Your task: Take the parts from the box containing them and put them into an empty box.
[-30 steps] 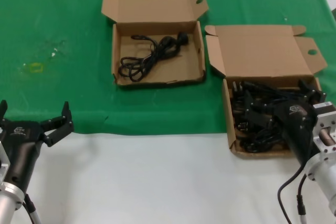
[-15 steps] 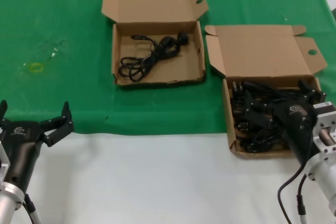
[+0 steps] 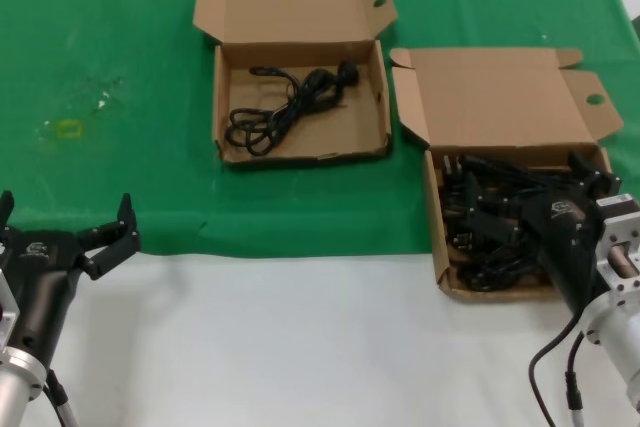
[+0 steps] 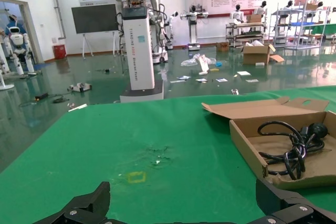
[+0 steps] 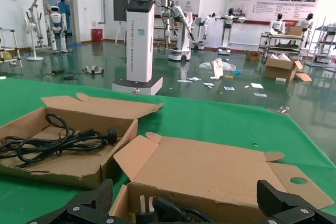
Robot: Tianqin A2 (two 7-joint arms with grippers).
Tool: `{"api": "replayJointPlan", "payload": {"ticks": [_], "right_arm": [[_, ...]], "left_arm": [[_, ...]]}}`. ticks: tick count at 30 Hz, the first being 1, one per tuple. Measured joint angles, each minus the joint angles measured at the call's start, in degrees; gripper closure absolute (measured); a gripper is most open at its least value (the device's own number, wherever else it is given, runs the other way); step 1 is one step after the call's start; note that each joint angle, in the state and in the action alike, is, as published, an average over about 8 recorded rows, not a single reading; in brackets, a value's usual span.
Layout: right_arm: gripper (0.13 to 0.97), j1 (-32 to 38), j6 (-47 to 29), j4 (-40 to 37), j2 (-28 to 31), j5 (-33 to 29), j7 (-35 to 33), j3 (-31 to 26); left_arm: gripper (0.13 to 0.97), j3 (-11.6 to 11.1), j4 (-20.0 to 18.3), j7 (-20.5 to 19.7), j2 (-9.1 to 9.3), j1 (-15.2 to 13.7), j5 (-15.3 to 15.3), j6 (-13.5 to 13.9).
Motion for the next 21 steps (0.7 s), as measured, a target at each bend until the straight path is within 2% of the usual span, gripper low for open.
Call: {"api": "replayJointPlan", "payload": {"ticks": [21], "right_arm": [[0.129, 0.0, 0.0, 0.0, 0.0, 0.0, 0.0, 0.0]], "left_arm": [[0.132, 0.0, 0.0, 0.0, 0.0, 0.0, 0.0, 0.0]]}}
